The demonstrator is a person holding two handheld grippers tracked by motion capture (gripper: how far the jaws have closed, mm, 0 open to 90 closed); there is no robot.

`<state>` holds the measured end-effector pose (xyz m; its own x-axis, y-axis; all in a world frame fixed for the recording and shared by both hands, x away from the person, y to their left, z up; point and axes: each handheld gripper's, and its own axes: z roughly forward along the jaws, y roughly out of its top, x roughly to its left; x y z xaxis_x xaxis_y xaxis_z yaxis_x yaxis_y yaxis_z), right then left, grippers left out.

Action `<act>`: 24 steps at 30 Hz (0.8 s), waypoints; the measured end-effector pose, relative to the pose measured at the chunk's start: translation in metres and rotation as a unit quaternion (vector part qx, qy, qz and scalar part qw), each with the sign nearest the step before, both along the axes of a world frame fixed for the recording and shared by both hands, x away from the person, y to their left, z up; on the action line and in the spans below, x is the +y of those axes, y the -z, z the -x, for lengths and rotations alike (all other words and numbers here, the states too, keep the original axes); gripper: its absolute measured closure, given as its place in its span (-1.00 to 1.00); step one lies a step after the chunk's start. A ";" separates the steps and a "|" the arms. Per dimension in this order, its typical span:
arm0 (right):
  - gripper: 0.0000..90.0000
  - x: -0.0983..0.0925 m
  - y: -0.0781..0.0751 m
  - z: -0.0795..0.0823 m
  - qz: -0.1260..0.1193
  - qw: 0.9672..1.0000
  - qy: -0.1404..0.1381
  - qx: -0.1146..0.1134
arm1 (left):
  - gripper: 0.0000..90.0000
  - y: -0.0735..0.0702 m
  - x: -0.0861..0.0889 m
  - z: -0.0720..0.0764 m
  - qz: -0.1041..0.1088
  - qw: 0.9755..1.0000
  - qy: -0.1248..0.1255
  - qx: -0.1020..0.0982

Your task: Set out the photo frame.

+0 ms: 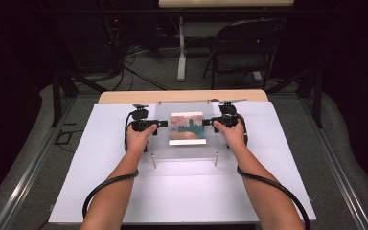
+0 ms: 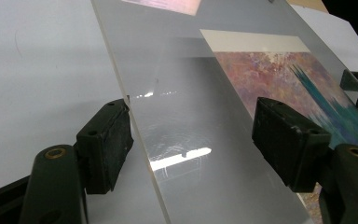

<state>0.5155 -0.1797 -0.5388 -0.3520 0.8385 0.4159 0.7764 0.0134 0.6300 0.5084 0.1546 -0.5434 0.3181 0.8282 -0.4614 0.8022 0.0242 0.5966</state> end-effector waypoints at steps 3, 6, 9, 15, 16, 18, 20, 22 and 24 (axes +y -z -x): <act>-0.31 0.000 -0.001 0.001 0.003 1.000 -0.001 0.001 | -0.36 -0.001 0.000 0.001 -0.001 1.000 0.000 -0.002; -0.31 0.001 -0.003 0.003 0.004 1.000 0.003 -0.005 | -0.33 -0.003 0.001 0.001 0.001 1.000 -0.002 -0.004; -0.30 0.001 -0.006 0.004 0.007 1.000 0.003 -0.010 | -0.31 -0.006 0.001 0.003 0.001 1.000 -0.005 -0.012; -0.29 0.002 -0.011 0.010 0.008 1.000 0.007 -0.028 | -0.25 -0.013 0.003 0.007 0.001 1.000 -0.005 -0.020; -0.29 0.002 -0.013 0.011 0.010 0.999 0.005 -0.031 | -0.24 -0.015 0.002 0.007 0.000 1.000 -0.007 -0.022; -0.29 0.003 -0.015 0.013 0.012 0.999 0.006 -0.039 | -0.23 -0.018 0.002 0.009 0.000 1.000 -0.007 -0.027; -0.29 0.003 -0.019 0.015 0.016 0.999 0.005 -0.044 | -0.21 -0.021 0.003 0.011 -0.001 0.999 -0.008 -0.031; -0.28 0.004 -0.022 0.017 0.019 0.999 0.005 -0.050 | -0.18 -0.024 0.004 0.013 -0.001 0.999 -0.007 -0.035; -0.25 0.004 -0.026 0.020 0.020 0.998 0.004 -0.056 | -0.15 -0.027 0.005 0.015 -0.001 0.999 -0.008 -0.040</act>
<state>0.4954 -0.1761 -0.5133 -0.3869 0.8566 0.3412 0.7014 0.0332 0.7120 0.4930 0.1591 -0.5160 0.3411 0.8345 -0.4328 0.7514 0.0347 0.6590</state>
